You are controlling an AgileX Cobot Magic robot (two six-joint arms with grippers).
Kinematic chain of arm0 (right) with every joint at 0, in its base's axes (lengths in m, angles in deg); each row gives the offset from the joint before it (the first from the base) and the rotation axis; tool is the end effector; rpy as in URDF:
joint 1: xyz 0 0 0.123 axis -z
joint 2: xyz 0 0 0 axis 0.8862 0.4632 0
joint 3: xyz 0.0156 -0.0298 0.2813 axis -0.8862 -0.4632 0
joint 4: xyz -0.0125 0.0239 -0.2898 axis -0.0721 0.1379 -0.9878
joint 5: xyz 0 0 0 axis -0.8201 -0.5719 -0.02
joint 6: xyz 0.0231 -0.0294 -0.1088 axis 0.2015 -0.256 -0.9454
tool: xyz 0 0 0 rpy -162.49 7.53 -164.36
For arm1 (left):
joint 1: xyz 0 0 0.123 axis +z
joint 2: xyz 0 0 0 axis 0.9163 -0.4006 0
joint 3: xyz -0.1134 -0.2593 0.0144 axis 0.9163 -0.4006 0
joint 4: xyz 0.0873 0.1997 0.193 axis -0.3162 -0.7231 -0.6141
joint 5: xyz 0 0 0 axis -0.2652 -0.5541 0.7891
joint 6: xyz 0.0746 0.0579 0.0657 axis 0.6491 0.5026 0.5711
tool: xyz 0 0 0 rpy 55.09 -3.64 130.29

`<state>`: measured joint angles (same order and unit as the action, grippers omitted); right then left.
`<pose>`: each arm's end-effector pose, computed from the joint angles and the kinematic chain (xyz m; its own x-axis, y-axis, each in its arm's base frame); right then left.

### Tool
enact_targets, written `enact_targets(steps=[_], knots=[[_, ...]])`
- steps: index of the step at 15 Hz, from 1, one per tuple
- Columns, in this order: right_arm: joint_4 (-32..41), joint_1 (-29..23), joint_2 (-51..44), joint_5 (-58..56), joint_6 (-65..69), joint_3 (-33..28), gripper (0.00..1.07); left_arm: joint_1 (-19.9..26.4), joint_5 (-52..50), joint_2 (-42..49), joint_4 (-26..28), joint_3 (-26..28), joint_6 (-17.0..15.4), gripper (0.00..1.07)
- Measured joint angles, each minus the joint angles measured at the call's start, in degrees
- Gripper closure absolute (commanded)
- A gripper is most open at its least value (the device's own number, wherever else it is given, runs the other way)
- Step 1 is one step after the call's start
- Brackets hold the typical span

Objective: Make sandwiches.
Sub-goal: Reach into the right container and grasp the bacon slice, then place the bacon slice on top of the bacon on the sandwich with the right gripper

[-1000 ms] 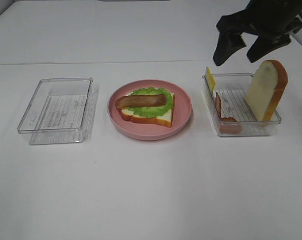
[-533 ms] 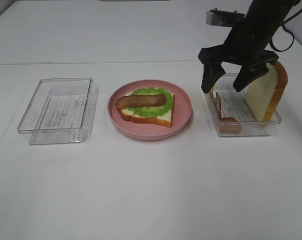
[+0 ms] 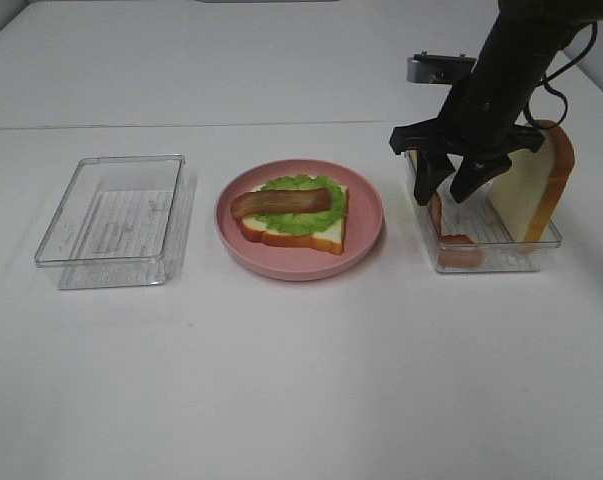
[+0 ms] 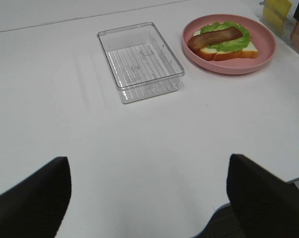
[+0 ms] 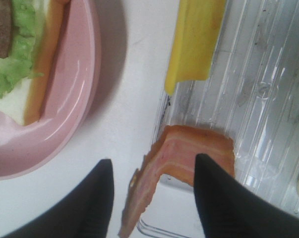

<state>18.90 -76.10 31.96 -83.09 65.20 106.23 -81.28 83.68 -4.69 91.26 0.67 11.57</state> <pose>0.4521 0.1296 0.1278 -0.9637 -0.1986 -0.1786 -0.2287 0.9590 0.1676 0.0499 -0.0177 0.2861 -0.4391 0.0950 -0.8934 0.2800 0.9593 -0.0356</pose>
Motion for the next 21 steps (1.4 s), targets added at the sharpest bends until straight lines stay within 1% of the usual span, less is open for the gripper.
enact_targets(steps=[3, 4, 6, 7, 10, 13, 16, 18, 20, 21], knots=[[0.0, 0.0, 0.11, -0.4, 0.0, 0.0, 0.7, 0.0, 0.0, 0.0, 0.0, 0.0, 0.0, 0.25], [0.0, 0.0, 0.4, -0.4, 0.0, 0.0, 0.74, 0.0, 0.0, 0.0, 0.0, 0.0, 0.0, 0.25], [0.0, 0.0, 0.69, -0.4, 0.0, 0.0, 1.0, 0.0, 0.0, 0.0, 0.0, 0.0, 0.0, 0.25], [0.0, 0.0, 0.69, -0.4, 0.0, 0.0, 1.07, 0.0, 0.0, 0.0, 0.0, 0.0, 0.0, 0.25], [0.0, 0.0, 0.69, -1.15, 0.0, 0.17, 1.07, 0.0, 0.0, 0.0, 0.0, 0.0, 0.0, 0.25], [0.0, 0.0, 0.34, -4.64, 0.0, 2.64, 1.07, 0.0, 0.0, 0.0, 0.0, 0.0, 0.0, 0.25], [1.83, 0.0, -3.95, -4.7, 0.0, 3.5, 1.07, 0.0, 0.0, 0.0, 0.0, 0.0, 0.0, 0.25], [6.02, 0.0, -8.31, -4.64, -0.92, 4.07, 1.07, 0.0, 0.0, 0.0, 0.0, 0.0, 0.0, 0.25], [12.38, 0.0, -10.89, -4.7, -4.47, 4.07, 1.07, 0.0, 0.0, 0.0, 0.0, 0.0, 0.0, 0.25], [17.36, 0.0, -11.92, -4.87, -7.22, 4.07, 1.07, 0.0, 0.0, 0.0, 0.0, 0.0, 0.0, 0.25]])
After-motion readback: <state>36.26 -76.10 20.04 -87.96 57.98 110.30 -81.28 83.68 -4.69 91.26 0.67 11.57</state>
